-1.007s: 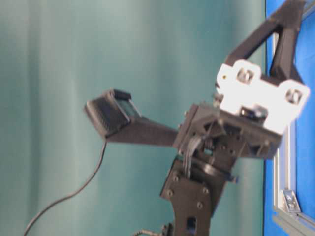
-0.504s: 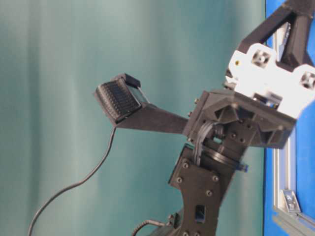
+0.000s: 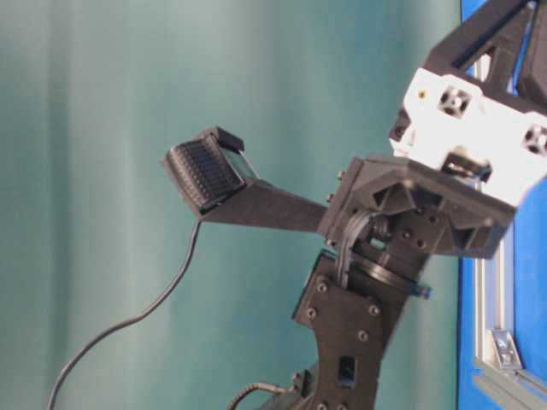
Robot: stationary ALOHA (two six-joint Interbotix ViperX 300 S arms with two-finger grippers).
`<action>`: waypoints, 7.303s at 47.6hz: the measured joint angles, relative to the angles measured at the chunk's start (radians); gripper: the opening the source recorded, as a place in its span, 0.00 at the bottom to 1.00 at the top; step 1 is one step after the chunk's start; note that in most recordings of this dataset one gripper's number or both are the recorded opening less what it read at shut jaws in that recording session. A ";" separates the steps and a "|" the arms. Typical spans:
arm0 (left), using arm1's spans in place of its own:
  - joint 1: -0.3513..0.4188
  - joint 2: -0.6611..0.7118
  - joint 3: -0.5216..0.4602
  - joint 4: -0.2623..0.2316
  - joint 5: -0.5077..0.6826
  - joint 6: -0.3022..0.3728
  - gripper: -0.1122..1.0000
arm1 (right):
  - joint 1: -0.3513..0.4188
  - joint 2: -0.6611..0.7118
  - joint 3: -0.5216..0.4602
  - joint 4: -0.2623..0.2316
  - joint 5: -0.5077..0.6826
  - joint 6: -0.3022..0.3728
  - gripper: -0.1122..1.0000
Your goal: Insert the wire through the string loop located on the right side.
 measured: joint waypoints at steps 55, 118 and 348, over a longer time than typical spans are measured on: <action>0.000 0.106 -0.032 0.000 0.000 -0.002 0.90 | 0.000 0.000 0.000 0.000 0.002 0.000 0.06; 0.000 0.106 -0.049 0.000 0.017 0.000 0.40 | 0.000 0.000 0.000 -0.002 0.002 0.000 0.06; 0.008 -0.808 0.821 0.008 0.094 -0.037 0.88 | -0.051 -0.465 -0.014 -0.002 0.345 -0.061 0.96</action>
